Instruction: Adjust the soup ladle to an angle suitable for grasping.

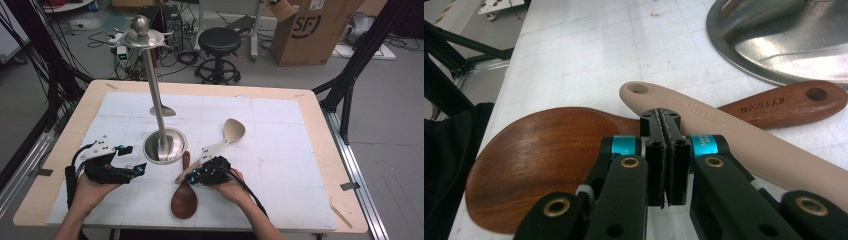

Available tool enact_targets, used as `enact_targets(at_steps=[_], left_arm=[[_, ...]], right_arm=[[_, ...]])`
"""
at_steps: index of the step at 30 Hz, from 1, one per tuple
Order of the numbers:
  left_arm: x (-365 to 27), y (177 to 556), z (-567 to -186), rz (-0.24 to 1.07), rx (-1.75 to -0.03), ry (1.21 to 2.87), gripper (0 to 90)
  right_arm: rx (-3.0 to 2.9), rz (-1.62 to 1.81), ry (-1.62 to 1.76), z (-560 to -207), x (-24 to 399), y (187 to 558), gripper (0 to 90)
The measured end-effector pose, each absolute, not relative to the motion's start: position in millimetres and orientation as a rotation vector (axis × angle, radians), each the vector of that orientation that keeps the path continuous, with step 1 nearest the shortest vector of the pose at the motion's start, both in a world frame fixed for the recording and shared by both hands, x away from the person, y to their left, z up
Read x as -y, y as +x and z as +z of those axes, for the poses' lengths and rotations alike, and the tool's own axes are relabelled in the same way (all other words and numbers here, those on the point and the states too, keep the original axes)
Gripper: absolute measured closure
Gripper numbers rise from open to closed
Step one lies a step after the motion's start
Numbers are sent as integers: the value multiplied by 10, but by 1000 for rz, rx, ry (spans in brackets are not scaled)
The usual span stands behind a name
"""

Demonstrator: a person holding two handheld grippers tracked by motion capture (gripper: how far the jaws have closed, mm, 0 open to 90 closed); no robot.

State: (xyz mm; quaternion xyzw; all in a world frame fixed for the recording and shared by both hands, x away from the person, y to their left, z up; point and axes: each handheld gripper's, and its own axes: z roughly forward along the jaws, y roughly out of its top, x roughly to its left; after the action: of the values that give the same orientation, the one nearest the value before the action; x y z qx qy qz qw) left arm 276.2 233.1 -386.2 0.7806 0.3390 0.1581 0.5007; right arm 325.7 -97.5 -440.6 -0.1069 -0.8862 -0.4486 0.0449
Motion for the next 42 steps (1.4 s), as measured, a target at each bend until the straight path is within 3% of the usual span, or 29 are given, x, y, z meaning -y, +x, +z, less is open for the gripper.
enact_targets(at_steps=[32, 42], left_arm=[[-2310, 2764, -3874, 376, -811, 1893, 205], [-2250, 2750, -3888, 361, -802, 1911, 219]], right_arm=[[2666, -1409, -396, -4398, 854, 3398, 891], [2629, -1458, -391, -4285, 987, 3323, 814]])
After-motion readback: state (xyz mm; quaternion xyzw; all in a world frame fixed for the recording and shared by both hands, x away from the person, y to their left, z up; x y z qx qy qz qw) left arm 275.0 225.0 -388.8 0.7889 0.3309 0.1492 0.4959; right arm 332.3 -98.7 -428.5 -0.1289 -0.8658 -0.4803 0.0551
